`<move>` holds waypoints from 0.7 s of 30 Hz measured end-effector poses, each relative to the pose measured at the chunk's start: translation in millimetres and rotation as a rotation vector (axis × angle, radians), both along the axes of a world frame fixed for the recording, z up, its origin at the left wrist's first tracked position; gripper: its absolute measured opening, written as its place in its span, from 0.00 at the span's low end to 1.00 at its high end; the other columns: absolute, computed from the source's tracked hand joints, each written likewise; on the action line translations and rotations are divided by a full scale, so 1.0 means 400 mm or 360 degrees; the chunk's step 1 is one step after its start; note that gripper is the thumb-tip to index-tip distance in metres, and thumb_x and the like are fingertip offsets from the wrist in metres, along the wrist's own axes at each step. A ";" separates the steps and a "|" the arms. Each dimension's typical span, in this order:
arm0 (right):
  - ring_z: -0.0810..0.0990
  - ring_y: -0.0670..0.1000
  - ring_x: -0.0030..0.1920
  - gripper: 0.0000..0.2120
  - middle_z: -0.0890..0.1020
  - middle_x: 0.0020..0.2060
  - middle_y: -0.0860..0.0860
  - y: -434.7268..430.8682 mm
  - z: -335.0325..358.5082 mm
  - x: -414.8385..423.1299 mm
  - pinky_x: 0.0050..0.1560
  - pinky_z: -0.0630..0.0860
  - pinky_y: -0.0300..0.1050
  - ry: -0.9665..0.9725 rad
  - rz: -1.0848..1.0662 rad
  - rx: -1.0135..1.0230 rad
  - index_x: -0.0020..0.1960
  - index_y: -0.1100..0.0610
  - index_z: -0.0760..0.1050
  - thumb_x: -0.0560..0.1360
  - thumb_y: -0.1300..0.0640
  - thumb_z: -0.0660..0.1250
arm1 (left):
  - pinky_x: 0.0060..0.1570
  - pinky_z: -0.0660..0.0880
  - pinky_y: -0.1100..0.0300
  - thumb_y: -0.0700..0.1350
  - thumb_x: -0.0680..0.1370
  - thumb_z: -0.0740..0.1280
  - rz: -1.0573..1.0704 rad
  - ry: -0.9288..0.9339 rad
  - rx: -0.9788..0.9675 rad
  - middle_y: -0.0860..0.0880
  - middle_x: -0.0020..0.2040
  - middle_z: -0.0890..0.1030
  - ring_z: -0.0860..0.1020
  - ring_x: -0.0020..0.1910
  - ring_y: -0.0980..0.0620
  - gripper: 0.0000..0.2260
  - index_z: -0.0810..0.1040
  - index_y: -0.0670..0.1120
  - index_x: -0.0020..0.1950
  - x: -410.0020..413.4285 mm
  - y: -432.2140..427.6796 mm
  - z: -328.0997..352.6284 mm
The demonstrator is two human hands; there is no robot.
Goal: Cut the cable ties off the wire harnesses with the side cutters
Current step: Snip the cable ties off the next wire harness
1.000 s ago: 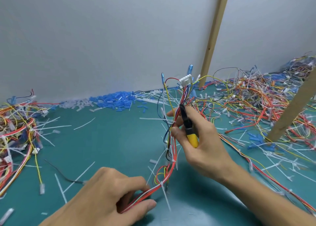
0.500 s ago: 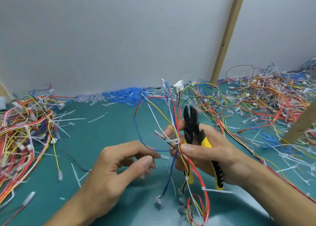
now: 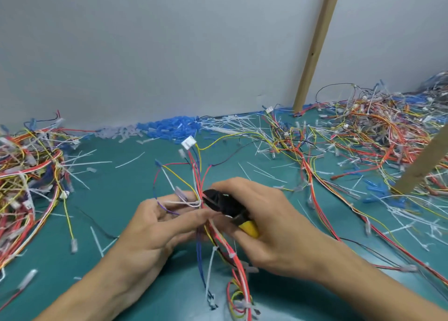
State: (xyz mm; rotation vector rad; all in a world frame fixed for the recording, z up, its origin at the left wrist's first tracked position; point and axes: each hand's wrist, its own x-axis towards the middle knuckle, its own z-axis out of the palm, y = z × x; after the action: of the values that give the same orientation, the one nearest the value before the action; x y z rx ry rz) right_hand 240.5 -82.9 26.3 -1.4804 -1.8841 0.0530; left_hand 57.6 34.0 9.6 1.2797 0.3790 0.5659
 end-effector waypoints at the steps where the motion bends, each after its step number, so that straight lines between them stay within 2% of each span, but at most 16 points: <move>1: 0.77 0.43 0.48 0.14 0.79 0.50 0.43 -0.001 0.000 0.003 0.49 0.75 0.39 0.0010 -0.0029 0.0045 0.65 0.54 0.75 0.81 0.56 0.72 | 0.45 0.82 0.57 0.51 0.63 0.84 0.0046 -0.0002 -0.0057 0.36 0.51 0.86 0.86 0.46 0.45 0.25 0.85 0.39 0.55 -0.004 0.006 0.001; 4: 0.75 0.40 0.43 0.11 0.76 0.45 0.42 -0.004 -0.005 0.010 0.46 0.71 0.31 0.0188 -0.0235 0.0287 0.60 0.57 0.77 0.78 0.60 0.73 | 0.42 0.82 0.57 0.51 0.61 0.84 0.0134 -0.0045 -0.0134 0.38 0.45 0.84 0.83 0.40 0.42 0.27 0.85 0.40 0.55 -0.016 0.018 0.009; 6: 0.77 0.45 0.42 0.08 0.75 0.44 0.44 -0.003 -0.003 0.022 0.44 0.73 0.34 0.0402 -0.0363 0.0402 0.57 0.57 0.77 0.78 0.62 0.70 | 0.41 0.81 0.56 0.50 0.61 0.83 0.0145 -0.0129 -0.0135 0.38 0.42 0.82 0.82 0.38 0.41 0.28 0.84 0.38 0.56 -0.024 0.023 0.017; 8: 0.78 0.50 0.45 0.07 0.75 0.48 0.48 0.002 0.009 0.046 0.44 0.74 0.36 0.0522 -0.0495 0.0483 0.55 0.55 0.79 0.78 0.63 0.69 | 0.39 0.80 0.56 0.49 0.62 0.83 0.0139 -0.0196 -0.0120 0.38 0.39 0.80 0.80 0.37 0.40 0.27 0.84 0.37 0.55 -0.028 0.023 0.026; 11: 0.81 0.51 0.55 0.11 0.75 0.59 0.48 0.013 0.021 0.089 0.49 0.78 0.44 0.0655 -0.0624 0.0387 0.53 0.51 0.82 0.76 0.63 0.70 | 0.35 0.78 0.57 0.43 0.65 0.78 0.0109 -0.0271 -0.0112 0.39 0.36 0.78 0.78 0.34 0.42 0.17 0.84 0.37 0.52 -0.029 0.018 0.033; 12: 0.82 0.51 0.59 0.12 0.74 0.63 0.47 0.015 0.023 0.096 0.51 0.80 0.49 0.0689 -0.0597 0.0309 0.53 0.50 0.83 0.76 0.64 0.71 | 0.34 0.78 0.57 0.42 0.66 0.77 0.0091 -0.0285 -0.0110 0.39 0.35 0.77 0.77 0.34 0.42 0.16 0.84 0.37 0.51 -0.030 0.016 0.035; 14: 0.82 0.51 0.64 0.14 0.71 0.71 0.46 0.016 0.019 0.096 0.54 0.83 0.56 0.0688 -0.0456 0.0172 0.53 0.50 0.83 0.77 0.69 0.72 | 0.34 0.77 0.57 0.44 0.65 0.80 0.0034 -0.0306 -0.0086 0.40 0.34 0.76 0.76 0.33 0.43 0.19 0.84 0.36 0.52 -0.031 0.015 0.039; 18: 0.79 0.46 0.68 0.16 0.62 0.80 0.42 0.011 0.010 0.083 0.61 0.79 0.43 0.0548 -0.0203 -0.0007 0.60 0.52 0.82 0.78 0.68 0.72 | 0.33 0.75 0.54 0.48 0.66 0.81 -0.0071 -0.0321 -0.0048 0.40 0.32 0.75 0.75 0.31 0.42 0.23 0.83 0.34 0.53 -0.037 0.019 0.039; 21: 0.75 0.50 0.73 0.17 0.65 0.79 0.41 0.017 0.009 0.086 0.63 0.80 0.53 0.0575 -0.0188 -0.0033 0.63 0.52 0.80 0.79 0.69 0.70 | 0.33 0.75 0.54 0.46 0.70 0.79 -0.0188 -0.0390 -0.0047 0.41 0.32 0.76 0.75 0.31 0.43 0.20 0.82 0.34 0.53 -0.042 0.023 0.038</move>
State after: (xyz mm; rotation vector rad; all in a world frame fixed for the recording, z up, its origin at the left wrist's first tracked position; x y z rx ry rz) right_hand 274.8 -75.9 29.9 -1.4805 -1.5092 0.2673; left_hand 40.6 43.3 24.8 1.1801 0.1067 0.6064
